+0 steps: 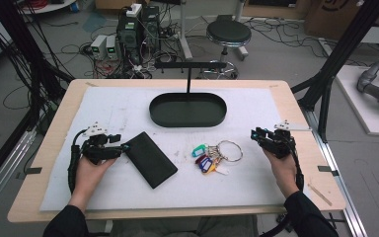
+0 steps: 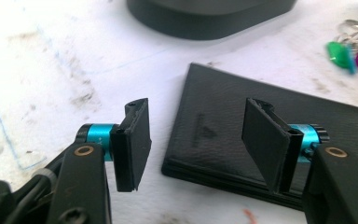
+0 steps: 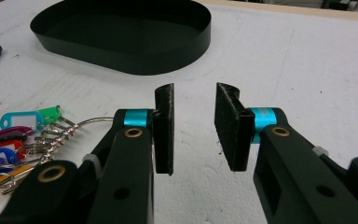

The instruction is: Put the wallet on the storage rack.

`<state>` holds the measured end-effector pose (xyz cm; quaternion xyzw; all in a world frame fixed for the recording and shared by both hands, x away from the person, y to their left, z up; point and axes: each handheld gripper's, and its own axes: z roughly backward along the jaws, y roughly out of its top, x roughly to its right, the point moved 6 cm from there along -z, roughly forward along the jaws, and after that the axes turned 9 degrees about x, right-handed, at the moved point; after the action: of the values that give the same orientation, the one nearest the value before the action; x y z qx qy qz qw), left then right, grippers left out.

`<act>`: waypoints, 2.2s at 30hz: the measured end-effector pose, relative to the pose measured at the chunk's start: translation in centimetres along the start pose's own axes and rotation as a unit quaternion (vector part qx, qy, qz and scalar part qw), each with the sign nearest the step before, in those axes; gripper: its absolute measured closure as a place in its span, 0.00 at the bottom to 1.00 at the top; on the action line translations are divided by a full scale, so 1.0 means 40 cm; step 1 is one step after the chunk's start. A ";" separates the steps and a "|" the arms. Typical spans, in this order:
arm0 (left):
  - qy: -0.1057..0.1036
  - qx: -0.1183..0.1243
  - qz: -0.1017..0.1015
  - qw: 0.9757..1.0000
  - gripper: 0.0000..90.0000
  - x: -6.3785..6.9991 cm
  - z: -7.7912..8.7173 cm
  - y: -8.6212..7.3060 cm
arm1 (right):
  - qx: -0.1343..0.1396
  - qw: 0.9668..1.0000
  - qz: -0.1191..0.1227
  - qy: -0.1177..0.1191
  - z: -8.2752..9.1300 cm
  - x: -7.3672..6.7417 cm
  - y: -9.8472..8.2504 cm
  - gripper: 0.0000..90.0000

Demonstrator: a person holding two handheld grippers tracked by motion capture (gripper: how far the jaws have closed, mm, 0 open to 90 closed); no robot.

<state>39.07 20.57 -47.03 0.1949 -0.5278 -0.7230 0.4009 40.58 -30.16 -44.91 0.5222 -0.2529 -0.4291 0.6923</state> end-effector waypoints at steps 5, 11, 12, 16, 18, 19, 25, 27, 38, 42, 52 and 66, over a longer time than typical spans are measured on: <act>-0.024 -0.037 0.011 0.999 0.50 0.003 -0.019 -0.025 | -0.001 1.000 0.004 0.000 0.000 -0.001 0.000 0.77; -0.002 -0.029 0.013 0.999 0.67 0.027 0.008 -0.037 | 0.002 1.000 0.011 0.000 0.001 -0.004 0.002 0.77; 0.002 -0.025 0.018 1.000 0.70 0.033 0.014 -0.042 | 0.002 1.000 0.012 -0.001 0.001 -0.006 0.003 0.78; 0.016 -0.016 0.040 0.999 0.75 0.064 0.038 -0.060 | 0.002 1.000 0.014 -0.001 0.001 -0.008 0.003 0.78; 0.024 -0.016 0.049 0.998 0.78 0.089 0.050 -0.068 | 0.004 1.000 0.020 -0.001 0.000 -0.013 0.006 0.78; 0.024 -0.016 0.051 0.998 0.78 0.099 0.053 -0.071 | 0.004 1.000 0.021 0.000 0.000 -0.016 0.007 0.78; 0.016 -0.020 0.053 0.998 0.80 0.151 0.066 -0.083 | 0.006 0.999 0.028 0.016 -0.006 -0.048 0.014 0.78; 0.016 -0.019 0.050 0.998 0.81 0.154 0.067 -0.084 | 0.006 0.999 0.030 0.029 -0.013 -0.068 0.015 0.76; 0.005 -0.018 0.047 0.999 0.75 0.159 0.065 -0.085 | -0.021 0.985 0.056 0.161 -0.082 -0.274 0.010 0.68; 0.005 -0.022 0.045 0.999 0.71 0.162 0.062 -0.085 | -0.036 0.979 0.063 0.189 -0.113 -0.337 0.004 0.66; -0.001 -0.020 0.044 0.999 0.71 0.160 0.063 -0.087 | -0.079 0.969 0.074 0.224 -0.161 -0.428 -0.031 0.64; -0.001 -0.020 0.044 0.999 0.71 0.160 0.063 -0.091 | -0.190 0.941 -0.015 0.278 -0.208 -0.440 -0.089 0.61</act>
<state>32.06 17.50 -48.54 0.1631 -0.5218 -0.7151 0.4355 37.17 -11.17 -49.24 0.4831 0.0439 -0.3171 0.8149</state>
